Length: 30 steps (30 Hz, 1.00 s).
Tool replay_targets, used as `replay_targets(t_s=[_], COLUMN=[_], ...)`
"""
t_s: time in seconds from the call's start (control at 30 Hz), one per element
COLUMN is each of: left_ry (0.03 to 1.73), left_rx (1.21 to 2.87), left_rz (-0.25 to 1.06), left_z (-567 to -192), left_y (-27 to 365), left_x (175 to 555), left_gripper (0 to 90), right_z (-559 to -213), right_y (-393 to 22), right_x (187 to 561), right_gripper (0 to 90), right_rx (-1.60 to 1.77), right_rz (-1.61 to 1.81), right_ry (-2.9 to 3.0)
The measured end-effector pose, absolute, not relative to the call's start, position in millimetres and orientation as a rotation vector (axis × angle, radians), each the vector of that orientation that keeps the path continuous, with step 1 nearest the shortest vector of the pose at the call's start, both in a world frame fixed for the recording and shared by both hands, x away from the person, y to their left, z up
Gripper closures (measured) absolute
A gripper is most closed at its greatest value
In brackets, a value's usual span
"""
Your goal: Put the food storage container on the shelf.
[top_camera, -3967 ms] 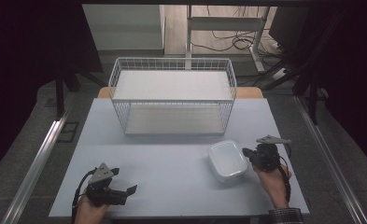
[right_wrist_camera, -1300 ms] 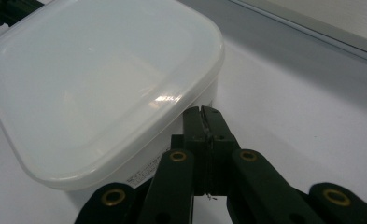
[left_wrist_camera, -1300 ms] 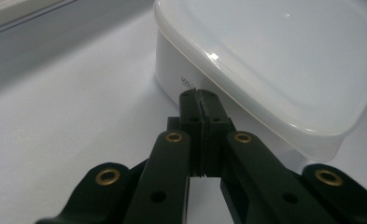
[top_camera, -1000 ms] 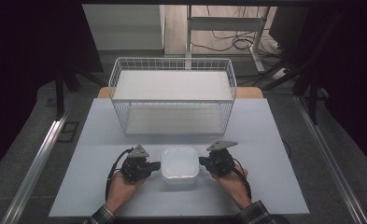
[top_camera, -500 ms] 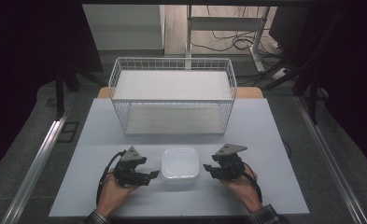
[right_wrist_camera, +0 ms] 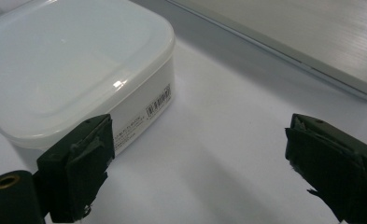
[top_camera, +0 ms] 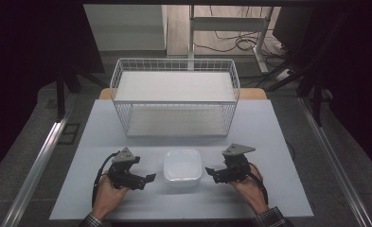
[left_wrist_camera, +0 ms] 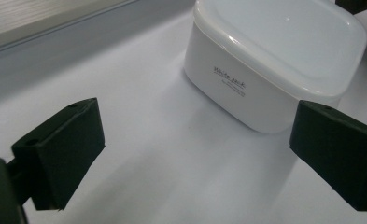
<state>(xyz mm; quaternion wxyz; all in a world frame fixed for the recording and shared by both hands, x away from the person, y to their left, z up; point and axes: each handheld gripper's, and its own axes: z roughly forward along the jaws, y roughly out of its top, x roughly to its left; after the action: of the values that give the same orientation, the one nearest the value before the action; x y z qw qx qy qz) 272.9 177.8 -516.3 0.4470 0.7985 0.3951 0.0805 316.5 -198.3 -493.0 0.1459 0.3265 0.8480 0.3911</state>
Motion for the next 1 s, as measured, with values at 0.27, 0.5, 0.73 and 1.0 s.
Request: replay_targets(t_s=[0.27, 0.5, 0.73, 1.0], left_ry=[0.983, 0.945, 0.917, 0.931], left_rx=[1.949, 1.953, 1.988, 1.982], left_rz=[0.196, 0.146, 0.144, 0.079], left_z=[-508.3, -495.9, -491.1, -497.3], left_y=[175.1, 160.5, 145.7, 130.3], left_x=[272.9, 273.9, 278.3, 294.1], left_gripper=[1.9, 3.1, 6.9, 7.6], right_z=[-482.6, -469.7, -466.2, -471.3], right_y=[-196.6, -185.3, -168.9, -148.4], right_x=[316.3, 314.9, 314.0, 328.0], right_gripper=[4.5, 1.4, 6.5, 12.9], right_rx=[0.955, 0.954, 0.942, 0.995], right_rz=[1.184, 1.204, 1.176, 1.183], right_ry=[2.424, 2.420, 2.453, 2.551])
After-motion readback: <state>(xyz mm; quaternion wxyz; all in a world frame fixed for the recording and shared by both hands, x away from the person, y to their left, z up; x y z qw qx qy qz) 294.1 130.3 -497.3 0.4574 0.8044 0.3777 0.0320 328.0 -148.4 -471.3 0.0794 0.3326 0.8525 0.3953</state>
